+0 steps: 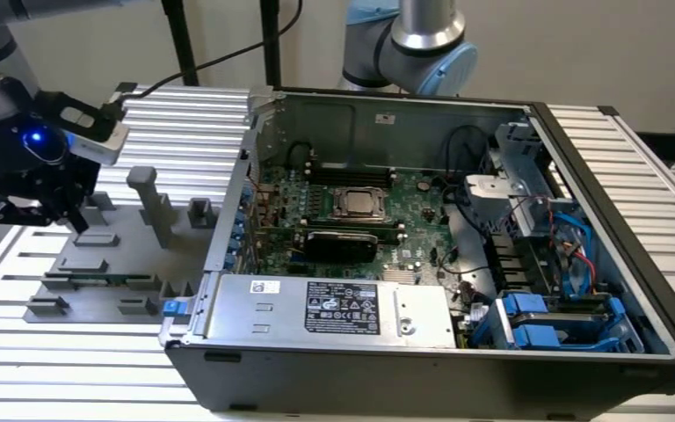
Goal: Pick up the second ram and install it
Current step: 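Pick up the second ram and move it above second insertion slot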
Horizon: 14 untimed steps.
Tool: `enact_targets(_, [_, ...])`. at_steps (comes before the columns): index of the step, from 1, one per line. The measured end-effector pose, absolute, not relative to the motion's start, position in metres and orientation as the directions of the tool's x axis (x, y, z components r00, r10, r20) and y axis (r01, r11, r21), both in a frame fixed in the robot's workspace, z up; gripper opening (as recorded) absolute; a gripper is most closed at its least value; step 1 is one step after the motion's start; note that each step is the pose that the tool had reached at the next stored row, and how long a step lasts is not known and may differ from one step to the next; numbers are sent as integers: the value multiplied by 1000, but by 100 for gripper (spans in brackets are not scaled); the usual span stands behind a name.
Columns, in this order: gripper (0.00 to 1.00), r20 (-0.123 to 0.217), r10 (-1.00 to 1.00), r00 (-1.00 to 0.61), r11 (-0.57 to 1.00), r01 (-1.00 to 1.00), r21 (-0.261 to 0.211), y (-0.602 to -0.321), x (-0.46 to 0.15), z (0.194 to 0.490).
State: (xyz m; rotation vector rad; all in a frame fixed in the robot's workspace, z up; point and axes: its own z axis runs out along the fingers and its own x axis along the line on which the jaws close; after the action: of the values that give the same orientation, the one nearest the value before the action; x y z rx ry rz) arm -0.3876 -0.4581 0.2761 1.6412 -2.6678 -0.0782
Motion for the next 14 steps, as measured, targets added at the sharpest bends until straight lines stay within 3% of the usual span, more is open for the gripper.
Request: enact_targets(14, [11, -21, -977, -212, 211, -977, 38, -458, -388, 267])
